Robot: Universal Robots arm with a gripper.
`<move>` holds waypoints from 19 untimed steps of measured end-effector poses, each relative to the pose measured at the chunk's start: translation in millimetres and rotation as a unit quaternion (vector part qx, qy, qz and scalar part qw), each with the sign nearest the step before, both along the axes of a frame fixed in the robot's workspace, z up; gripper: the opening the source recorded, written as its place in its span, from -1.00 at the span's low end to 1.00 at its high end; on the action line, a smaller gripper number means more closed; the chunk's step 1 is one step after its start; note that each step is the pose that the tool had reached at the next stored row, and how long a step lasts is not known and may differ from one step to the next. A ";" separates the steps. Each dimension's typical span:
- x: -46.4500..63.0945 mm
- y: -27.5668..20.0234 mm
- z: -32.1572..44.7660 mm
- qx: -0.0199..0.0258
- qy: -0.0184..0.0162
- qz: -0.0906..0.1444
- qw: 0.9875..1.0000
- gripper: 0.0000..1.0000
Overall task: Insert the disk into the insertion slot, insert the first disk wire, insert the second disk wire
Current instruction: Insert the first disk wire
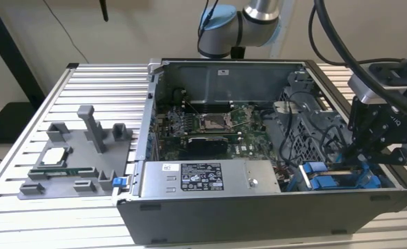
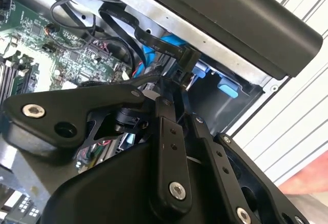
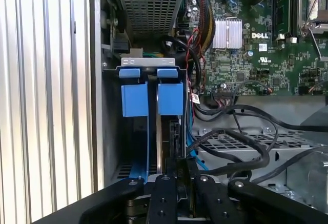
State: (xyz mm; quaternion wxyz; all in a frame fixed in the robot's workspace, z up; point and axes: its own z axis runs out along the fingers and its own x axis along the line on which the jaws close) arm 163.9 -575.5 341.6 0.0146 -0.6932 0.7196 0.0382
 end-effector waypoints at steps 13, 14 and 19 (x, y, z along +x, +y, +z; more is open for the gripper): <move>0.9 -0.6 -4.2 0.000 0.000 0.000 1.000 -1.00; 0.9 -0.7 -5.4 0.000 0.000 0.000 1.000 -1.00; 1.1 -0.8 -7.0 0.000 0.001 0.000 1.000 -1.00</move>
